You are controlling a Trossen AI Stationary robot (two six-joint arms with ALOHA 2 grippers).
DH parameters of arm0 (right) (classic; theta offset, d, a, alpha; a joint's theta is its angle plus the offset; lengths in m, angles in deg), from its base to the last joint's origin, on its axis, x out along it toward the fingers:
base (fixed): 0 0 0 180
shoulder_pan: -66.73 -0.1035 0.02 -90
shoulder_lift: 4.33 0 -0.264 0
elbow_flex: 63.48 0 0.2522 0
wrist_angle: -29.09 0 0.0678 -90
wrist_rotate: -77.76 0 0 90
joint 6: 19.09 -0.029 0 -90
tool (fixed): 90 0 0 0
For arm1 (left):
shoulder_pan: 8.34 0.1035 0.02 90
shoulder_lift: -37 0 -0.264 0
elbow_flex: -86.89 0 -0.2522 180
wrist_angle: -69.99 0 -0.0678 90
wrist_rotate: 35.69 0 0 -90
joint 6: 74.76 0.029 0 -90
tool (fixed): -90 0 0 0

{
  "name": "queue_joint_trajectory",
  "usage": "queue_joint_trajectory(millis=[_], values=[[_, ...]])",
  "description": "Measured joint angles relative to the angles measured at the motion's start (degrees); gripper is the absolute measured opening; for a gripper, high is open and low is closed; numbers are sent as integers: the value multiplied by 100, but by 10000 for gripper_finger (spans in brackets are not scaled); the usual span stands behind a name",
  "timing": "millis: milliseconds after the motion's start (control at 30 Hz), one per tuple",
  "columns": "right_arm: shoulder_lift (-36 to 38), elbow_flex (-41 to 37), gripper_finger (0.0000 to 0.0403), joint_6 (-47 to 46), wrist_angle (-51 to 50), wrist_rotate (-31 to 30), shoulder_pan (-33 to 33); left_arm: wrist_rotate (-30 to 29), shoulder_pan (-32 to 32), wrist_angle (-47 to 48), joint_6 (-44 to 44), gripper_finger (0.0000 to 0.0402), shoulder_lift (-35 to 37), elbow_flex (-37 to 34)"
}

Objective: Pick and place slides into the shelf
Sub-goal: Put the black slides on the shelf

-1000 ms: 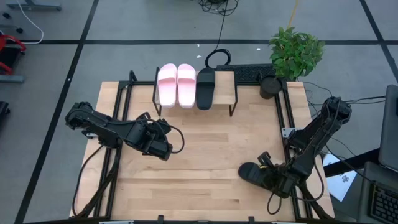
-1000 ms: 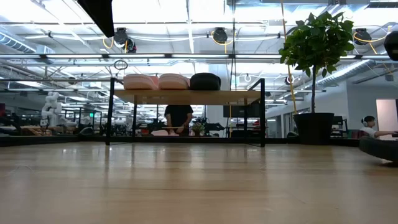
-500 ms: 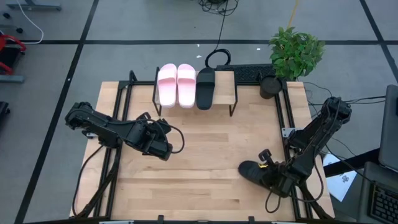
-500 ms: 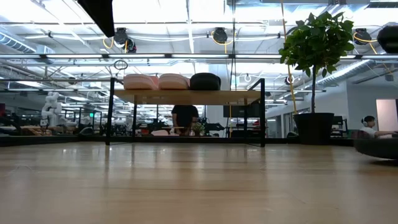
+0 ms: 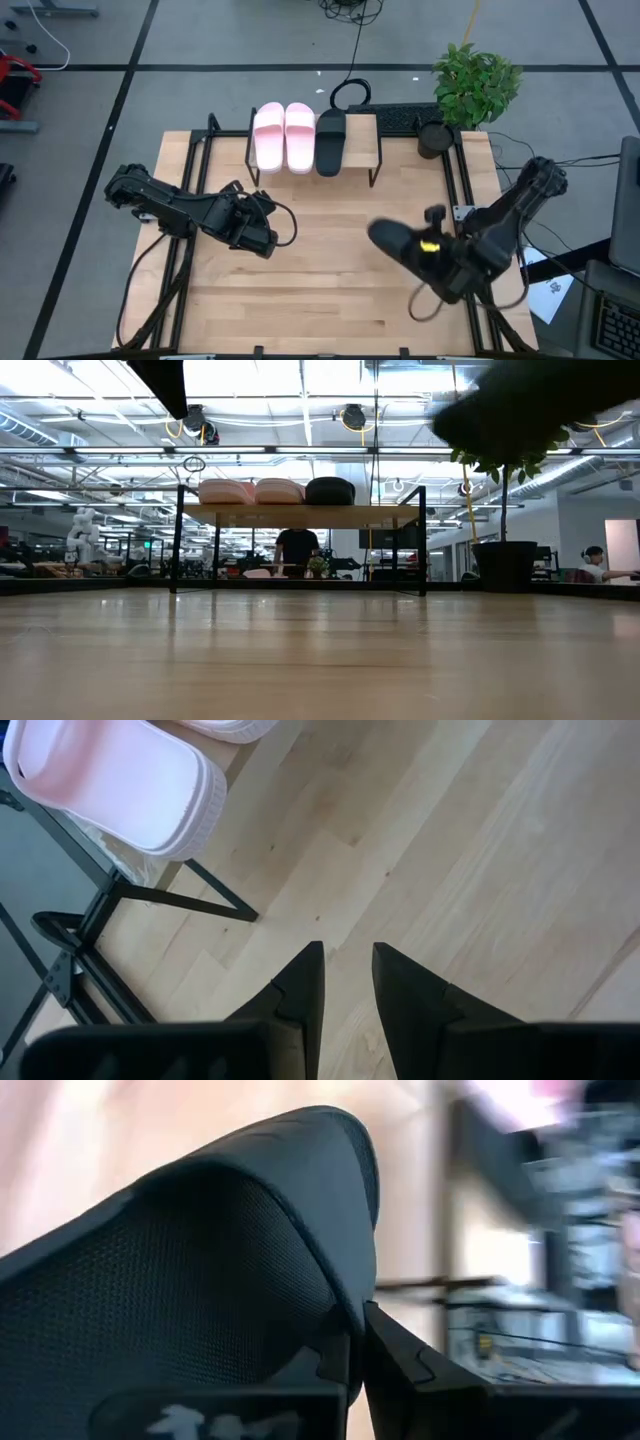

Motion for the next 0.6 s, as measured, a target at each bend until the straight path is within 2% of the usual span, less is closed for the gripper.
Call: queue_joint_trajectory(millis=[100,200,367,533,600], values=[[1,587,2,80,20,-839,597,-47,0,36,-7,88,0,0],[6,1033,2,502,310,-1268,1365,-196,0,174,-8,88,0,0],[6,1267,1,2082,1756,-1330,2661,-351,4,499,39,88,1,0],[-108,1267,1,3700,3381,-1363,3750,-546,23,478,563,88,28,0],[-223,1267,1,4213,3849,-1558,4102,-669,57,484,759,88,33,0]])
